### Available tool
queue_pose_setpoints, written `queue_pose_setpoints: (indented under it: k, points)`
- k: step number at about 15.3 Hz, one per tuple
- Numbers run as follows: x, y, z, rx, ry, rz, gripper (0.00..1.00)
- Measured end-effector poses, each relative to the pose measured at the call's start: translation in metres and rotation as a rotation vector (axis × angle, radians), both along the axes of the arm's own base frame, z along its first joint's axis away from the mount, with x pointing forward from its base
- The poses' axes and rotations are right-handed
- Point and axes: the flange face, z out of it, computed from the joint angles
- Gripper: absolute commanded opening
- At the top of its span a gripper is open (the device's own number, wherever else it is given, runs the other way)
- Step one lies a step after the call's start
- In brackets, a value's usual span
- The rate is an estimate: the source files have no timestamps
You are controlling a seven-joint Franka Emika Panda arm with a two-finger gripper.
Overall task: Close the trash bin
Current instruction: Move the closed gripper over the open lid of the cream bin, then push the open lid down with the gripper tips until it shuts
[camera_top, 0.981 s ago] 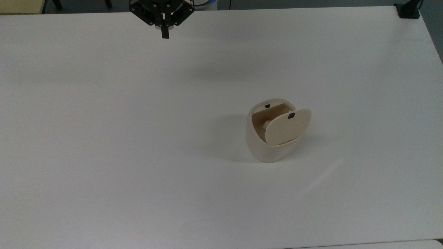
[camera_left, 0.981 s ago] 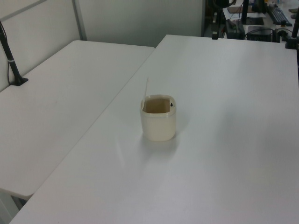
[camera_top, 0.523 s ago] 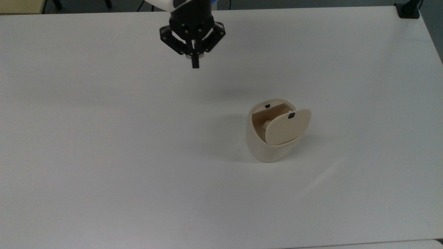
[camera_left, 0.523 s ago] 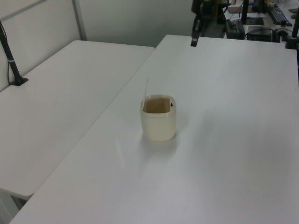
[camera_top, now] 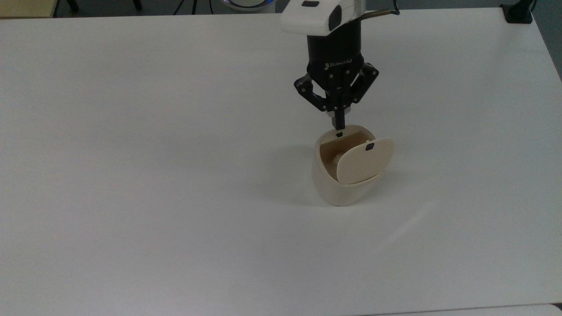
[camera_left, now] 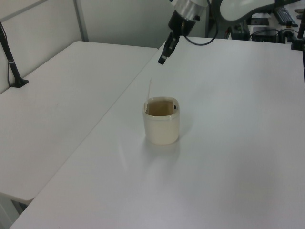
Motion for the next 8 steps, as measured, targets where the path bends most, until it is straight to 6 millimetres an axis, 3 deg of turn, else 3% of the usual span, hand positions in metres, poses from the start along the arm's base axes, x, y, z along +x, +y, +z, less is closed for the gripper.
queue_pose_setpoints:
  k: [5, 8]
  points:
    - [0.007, 0.054, -0.030, 0.049, -0.093, 0.043, 0.00]
    - [0.012, 0.061, -0.043, 0.057, -0.111, 0.048, 0.00]
